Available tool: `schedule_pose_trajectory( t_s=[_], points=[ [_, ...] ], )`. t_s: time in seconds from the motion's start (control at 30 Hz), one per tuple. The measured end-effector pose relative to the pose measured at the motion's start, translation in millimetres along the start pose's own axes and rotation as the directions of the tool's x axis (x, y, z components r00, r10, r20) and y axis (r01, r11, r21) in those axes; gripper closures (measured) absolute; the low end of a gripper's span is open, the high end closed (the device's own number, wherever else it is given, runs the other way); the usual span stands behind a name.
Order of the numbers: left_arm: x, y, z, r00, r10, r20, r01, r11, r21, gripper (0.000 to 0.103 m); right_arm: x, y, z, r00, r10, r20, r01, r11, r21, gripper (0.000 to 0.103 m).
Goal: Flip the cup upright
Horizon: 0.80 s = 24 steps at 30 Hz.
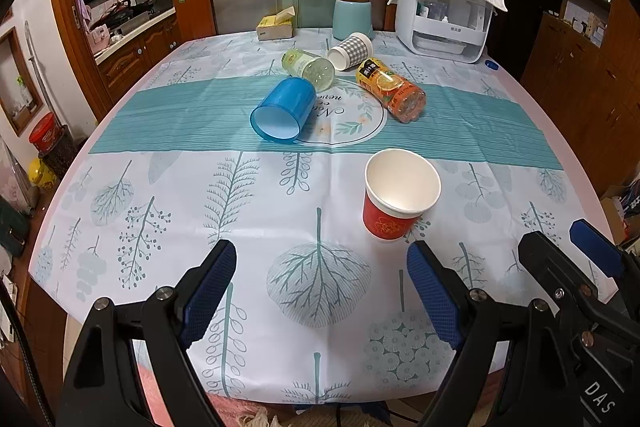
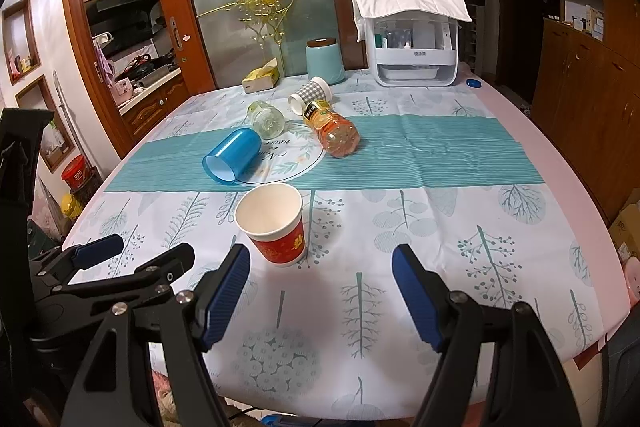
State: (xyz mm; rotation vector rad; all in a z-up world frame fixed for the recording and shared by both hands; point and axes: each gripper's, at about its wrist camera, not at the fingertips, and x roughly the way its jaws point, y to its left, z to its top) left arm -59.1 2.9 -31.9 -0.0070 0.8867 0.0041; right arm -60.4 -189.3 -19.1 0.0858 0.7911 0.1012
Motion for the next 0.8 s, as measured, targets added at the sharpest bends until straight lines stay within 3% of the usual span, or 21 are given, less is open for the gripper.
schedule_pose_trajectory(
  t_s=[0.8],
  points=[
    [7.5, 3.2, 2.6, 1.0, 0.009, -0.019, -0.009, 1.0, 0.002, 0.017, 5.5, -3.9, 1.9, 1.0, 0.0, -0.013, 0.0, 1.0, 0.006, 0.029]
  ],
)
